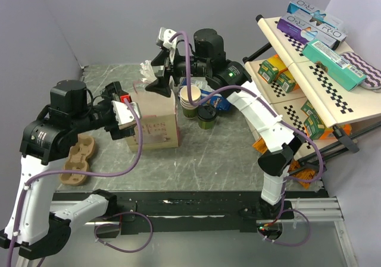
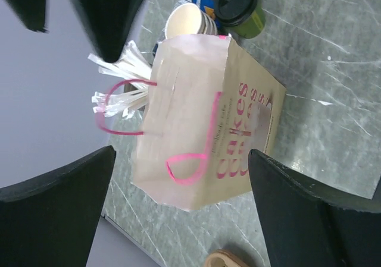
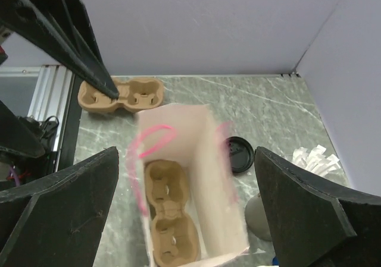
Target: Pack the takeout coffee
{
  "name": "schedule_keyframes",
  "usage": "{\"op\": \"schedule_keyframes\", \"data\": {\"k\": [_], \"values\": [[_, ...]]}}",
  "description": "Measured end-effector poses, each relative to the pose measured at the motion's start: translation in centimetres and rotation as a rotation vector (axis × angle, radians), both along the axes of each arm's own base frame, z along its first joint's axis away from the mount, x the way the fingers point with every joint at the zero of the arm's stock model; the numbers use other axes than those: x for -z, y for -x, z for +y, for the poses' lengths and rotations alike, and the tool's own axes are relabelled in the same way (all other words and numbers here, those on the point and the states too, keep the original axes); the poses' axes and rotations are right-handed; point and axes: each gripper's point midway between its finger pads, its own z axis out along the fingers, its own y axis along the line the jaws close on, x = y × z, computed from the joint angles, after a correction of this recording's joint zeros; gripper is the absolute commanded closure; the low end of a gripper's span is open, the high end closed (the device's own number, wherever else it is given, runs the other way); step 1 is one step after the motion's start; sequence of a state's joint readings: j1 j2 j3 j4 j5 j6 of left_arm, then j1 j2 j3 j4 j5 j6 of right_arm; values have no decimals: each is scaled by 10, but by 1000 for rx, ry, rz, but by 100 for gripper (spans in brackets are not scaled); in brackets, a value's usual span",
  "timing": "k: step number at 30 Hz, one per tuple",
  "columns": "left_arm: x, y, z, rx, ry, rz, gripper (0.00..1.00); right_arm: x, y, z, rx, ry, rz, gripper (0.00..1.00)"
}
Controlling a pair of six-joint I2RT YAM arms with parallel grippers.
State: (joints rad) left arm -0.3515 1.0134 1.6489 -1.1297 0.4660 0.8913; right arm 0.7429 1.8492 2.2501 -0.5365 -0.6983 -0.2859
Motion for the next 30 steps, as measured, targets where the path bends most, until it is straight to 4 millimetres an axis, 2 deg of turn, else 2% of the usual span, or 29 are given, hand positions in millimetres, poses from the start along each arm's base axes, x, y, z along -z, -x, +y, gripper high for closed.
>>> {"op": "schedule_keyframes", "data": {"k": [4,8,11,13,16,19,22,25,30], "values": [[-5,-5,1,-31,24,-18,1,14,1,1,-23,31,-1,1],[2,-6,1,-61,58,-2,0,53,1,-1,-48,111,18,4],[22,-3,1,-73,61,53,3,84,2,-4,-57,182,58,6],[38,0,1,-77,57,97,3,97,1,-5,-63,214,70,7],[64,2,1,-89,50,170,2,103,-2,-5,-63,230,60,8],[77,5,0,-99,54,220,2,108,-8,-4,-54,241,41,9],[75,5,0,-113,74,233,2,120,-19,0,-33,259,36,10],[61,3,0,-135,109,227,2,137,-30,2,-9,287,40,11],[15,-13,1,-202,241,175,2,161,-49,7,30,318,44,12]]}}
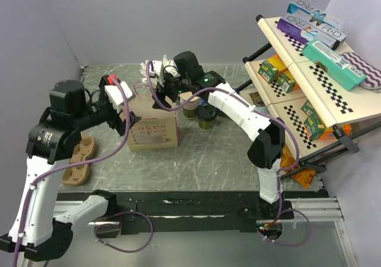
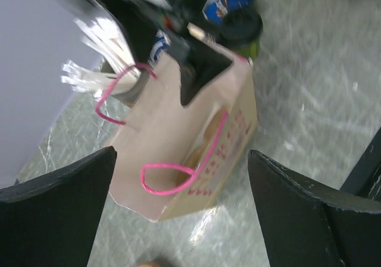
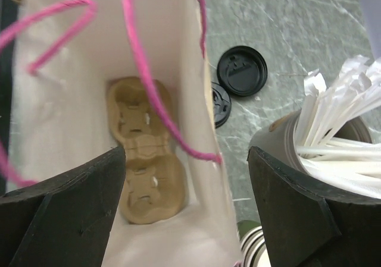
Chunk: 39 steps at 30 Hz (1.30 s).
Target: Pack the takeout coffee
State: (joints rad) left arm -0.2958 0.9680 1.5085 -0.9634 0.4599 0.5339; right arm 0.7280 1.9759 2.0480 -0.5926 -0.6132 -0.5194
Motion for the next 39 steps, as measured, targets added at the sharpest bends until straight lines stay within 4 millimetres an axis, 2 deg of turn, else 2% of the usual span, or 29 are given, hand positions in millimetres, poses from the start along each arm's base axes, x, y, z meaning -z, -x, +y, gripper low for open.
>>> {"op": "schedule_keyframes", "data": {"k": [4,7,8,10,13,14,17,21,27,33,39], "values": [[-24,-11,-1,-46,95,-9,2,14,-12,0,25,23,0,16],[-30,-20,-1,-72,139,5,2,20,-17,-1,29,32,-7,30],[-31,-22,-1,-81,148,12,1,21,-18,-2,28,33,-10,41],[-29,-26,0,-95,160,27,1,21,-19,-2,22,34,-18,52],[-32,-32,2,-115,179,25,1,22,-15,-3,-8,37,-16,90],[-34,-33,4,-123,185,19,1,22,-13,-2,-21,38,-15,100],[-41,-41,10,-167,201,-24,1,21,-7,-3,-49,37,-14,100],[-36,-55,26,-270,200,-82,1,19,10,-12,-71,43,-10,100],[-22,-75,46,-391,187,-132,1,20,51,-30,-99,69,-44,100],[-14,-86,55,-460,204,-147,0,23,97,-28,-172,76,-181,100],[-3,-88,66,-510,205,-167,0,14,113,-24,-192,60,-275,100]]}}
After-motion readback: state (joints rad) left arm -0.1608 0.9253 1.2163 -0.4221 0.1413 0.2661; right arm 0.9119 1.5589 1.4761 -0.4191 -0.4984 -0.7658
